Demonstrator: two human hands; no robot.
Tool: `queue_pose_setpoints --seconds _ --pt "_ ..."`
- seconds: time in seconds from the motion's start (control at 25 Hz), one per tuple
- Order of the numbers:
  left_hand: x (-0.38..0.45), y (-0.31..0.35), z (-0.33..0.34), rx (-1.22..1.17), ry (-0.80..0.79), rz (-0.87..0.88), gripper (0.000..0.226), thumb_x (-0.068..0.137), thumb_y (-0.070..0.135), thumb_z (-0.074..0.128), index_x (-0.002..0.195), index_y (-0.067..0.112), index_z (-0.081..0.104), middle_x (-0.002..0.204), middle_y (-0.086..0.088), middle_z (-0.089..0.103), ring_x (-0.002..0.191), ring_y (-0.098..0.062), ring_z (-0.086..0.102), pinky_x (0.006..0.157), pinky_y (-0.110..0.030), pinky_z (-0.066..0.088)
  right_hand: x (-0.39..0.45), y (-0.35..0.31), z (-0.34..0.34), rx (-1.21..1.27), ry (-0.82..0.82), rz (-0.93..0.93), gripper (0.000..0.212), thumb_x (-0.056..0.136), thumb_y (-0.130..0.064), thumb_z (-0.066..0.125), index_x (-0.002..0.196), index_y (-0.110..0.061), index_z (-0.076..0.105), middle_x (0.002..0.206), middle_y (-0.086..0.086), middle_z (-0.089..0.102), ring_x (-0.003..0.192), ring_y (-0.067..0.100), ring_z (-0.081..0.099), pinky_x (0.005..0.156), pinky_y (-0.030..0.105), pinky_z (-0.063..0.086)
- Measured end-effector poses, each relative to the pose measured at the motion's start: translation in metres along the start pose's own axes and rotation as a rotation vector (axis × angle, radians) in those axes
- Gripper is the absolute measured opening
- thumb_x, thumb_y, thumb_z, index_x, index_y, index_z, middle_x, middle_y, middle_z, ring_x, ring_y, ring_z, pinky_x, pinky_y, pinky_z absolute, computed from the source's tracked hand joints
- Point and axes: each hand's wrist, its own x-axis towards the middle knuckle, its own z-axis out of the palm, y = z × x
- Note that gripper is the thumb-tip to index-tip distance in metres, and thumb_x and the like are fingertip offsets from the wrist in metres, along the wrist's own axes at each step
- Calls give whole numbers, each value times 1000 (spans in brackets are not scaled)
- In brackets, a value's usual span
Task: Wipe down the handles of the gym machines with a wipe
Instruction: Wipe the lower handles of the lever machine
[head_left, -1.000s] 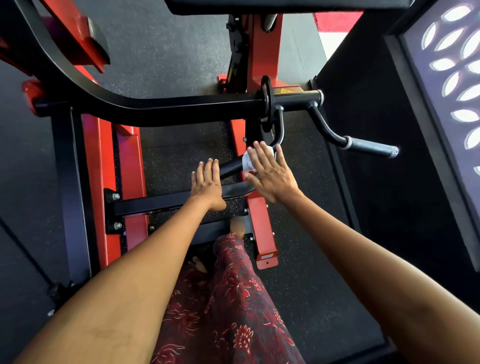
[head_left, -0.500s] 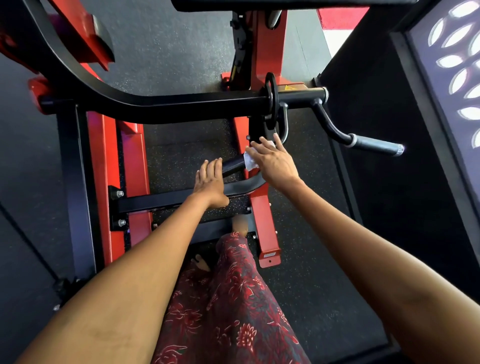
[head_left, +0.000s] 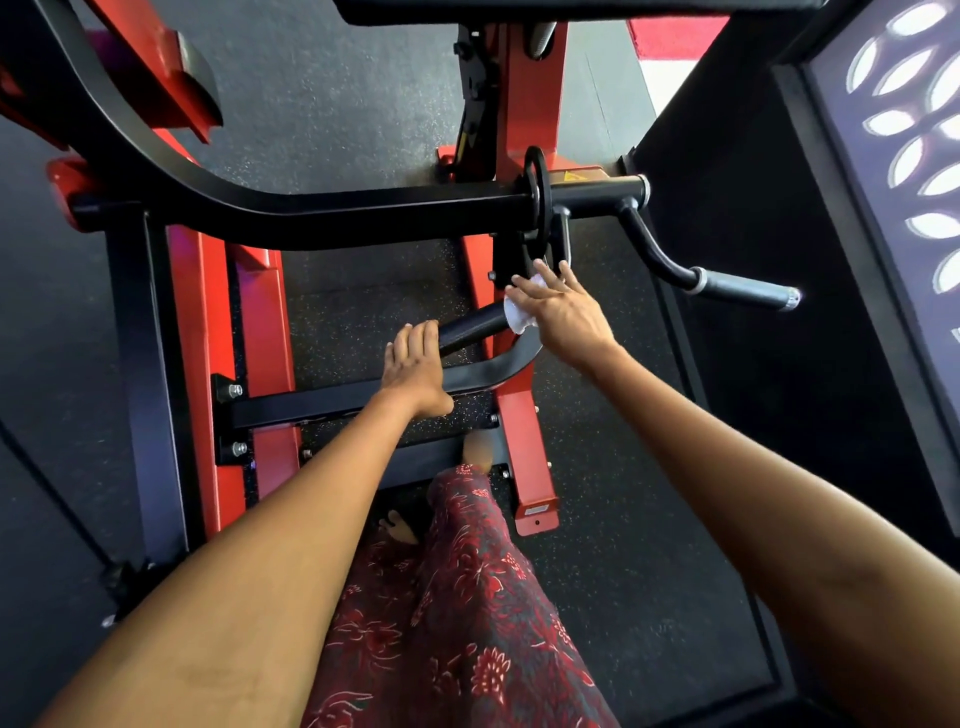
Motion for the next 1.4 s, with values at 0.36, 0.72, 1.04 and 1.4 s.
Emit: queue_pose_setpoints --seconds 0.36,0.72,1.04,1.4 --pt "-3 1 -5 -23 -46 -28 107 81 9 63 147 7 -21 157 -10 -19 144 -27 -20 119 -39 -5 7 -69 17 5 -3 -187 48 100 -21 35 146 -13 26 154 2 25 144 19 12 116 33 -2" --pt "0 0 -4 -64 -15 2 104 80 5 62 148 8 -16 157 -10 -12 145 -26 -16 119 -41 1 7 -56 20 94 39 -113 52 94 -3 38 145 -8 27 153 8 27 143 21 17 116 31 1" --pt "1 -10 -4 -89 44 45 102 78 7 67 150 11 -5 157 -10 3 145 -26 -1 119 -41 10 -5 -42 27 131 80 -206 62 90 4 36 148 -12 20 155 6 20 144 18 11 115 28 -3" --pt "3 -10 -3 -85 83 66 102 77 8 71 150 11 0 155 -8 10 143 -26 6 116 -39 15 -10 -30 21 192 203 211 46 98 -4 29 143 -6 32 151 10 29 144 25 14 117 32 1"
